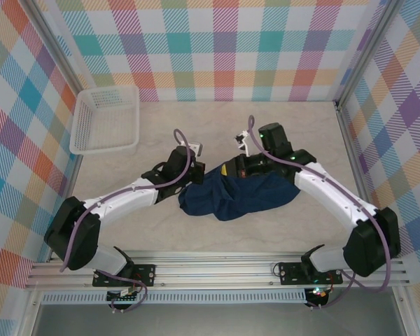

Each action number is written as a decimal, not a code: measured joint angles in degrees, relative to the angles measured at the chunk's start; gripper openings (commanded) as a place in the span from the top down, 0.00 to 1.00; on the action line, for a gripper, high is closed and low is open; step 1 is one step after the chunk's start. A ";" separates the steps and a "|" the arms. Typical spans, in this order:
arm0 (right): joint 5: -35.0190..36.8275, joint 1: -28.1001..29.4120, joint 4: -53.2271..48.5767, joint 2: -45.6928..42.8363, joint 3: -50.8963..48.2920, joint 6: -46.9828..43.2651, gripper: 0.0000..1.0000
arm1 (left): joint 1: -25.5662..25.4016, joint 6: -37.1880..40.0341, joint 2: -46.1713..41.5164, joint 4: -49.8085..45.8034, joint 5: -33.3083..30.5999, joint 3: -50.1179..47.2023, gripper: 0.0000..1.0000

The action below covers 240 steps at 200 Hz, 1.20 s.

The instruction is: Fold the inside-out t-shirt

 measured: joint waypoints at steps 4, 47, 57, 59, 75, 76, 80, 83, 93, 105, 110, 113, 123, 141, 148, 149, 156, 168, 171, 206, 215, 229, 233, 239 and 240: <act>0.44 0.28 0.55 0.52 0.00 0.50 1.00 | 0.17 -0.42 -0.17 -0.37 0.02 0.00 0.83; 5.42 1.97 4.26 4.28 0.00 4.87 1.00 | -1.01 -6.25 -12.33 -0.02 4.50 -6.43 0.52; 6.12 1.95 4.79 4.37 0.00 5.22 1.00 | -2.29 -8.00 -15.47 0.50 5.64 -8.15 0.49; 6.21 1.95 4.98 4.37 0.00 5.38 1.00 | -2.60 -8.00 -16.00 0.59 5.99 -8.46 0.49; 7.13 1.95 5.88 4.48 0.00 6.03 1.00 | -4.76 -9.51 -18.16 1.55 7.80 -9.97 0.45; 7.19 1.95 5.92 4.50 0.00 6.05 1.00 | -4.94 -9.77 -18.25 1.62 7.96 -10.08 0.45; 7.41 1.95 6.03 4.50 0.00 6.23 1.00 | -5.29 -10.10 -18.40 1.75 8.35 -10.34 0.44; 7.56 1.95 6.08 4.50 0.00 6.23 1.00 | -5.49 -10.27 -18.47 1.92 8.72 -10.58 0.43; 8.11 1.95 6.25 4.50 0.00 6.40 1.00 | -6.05 -11.13 -18.47 2.54 10.05 -11.26 0.39; 8.57 1.95 6.45 4.52 0.00 6.45 1.00 | -6.27 -11.85 -18.25 2.86 11.63 -11.69 0.38; 8.63 1.95 6.45 4.52 0.00 6.45 1.00 | -6.36 -11.98 -17.97 3.02 12.26 -11.69 0.38; 8.70 1.95 6.45 4.55 0.00 6.45 1.00 | -6.36 -12.09 -17.79 3.23 12.63 -11.69 0.38; 8.74 1.95 6.43 4.55 0.02 6.45 1.00 | -6.45 -12.20 -16.65 4.26 13.75 -11.65 0.38; 8.74 1.95 6.51 4.55 0.00 6.45 1.00 | -6.73 -12.22 -13.62 5.38 14.91 -11.13 0.39; 8.74 1.95 6.58 4.55 0.00 6.45 1.00 | -6.80 -12.24 -12.20 5.66 15.17 -10.80 0.42; 8.74 1.95 6.58 4.55 0.00 6.47 1.00 | -6.80 -12.17 -11.93 5.66 15.23 -10.75 0.42; 8.74 1.95 6.69 4.55 0.00 6.47 1.00 | -6.80 -12.24 -10.78 5.73 15.34 -10.36 0.47; 8.74 1.95 6.84 4.55 0.00 6.47 1.00 | -6.80 -12.24 -8.90 5.75 15.30 -9.53 0.59; 8.76 1.95 6.84 4.55 0.00 6.47 1.00 | -6.80 -11.91 -8.52 5.73 15.28 -9.31 0.62; 10.27 1.95 6.36 4.52 0.02 5.92 1.00 | -6.69 -10.47 -7.39 5.33 12.96 -8.24 0.92; 10.97 1.95 5.46 4.48 0.02 4.90 1.00 | -6.49 -9.99 -7.63 4.72 12.00 -8.24 0.94; 12.09 1.95 3.43 4.37 0.13 2.99 1.00 | -5.70 -8.59 -8.68 2.64 10.38 -8.24 0.96; 12.39 1.95 2.69 4.35 0.24 2.38 1.00 | -5.46 -8.20 -9.05 2.19 10.03 -8.24 0.96; 12.83 1.95 1.66 4.26 0.44 1.44 1.00 | -4.98 -7.50 -9.88 1.16 9.35 -8.24 0.97; 12.90 1.95 1.38 4.26 0.50 1.18 1.00 | -4.92 -7.48 -9.99 1.05 9.22 -8.24 0.97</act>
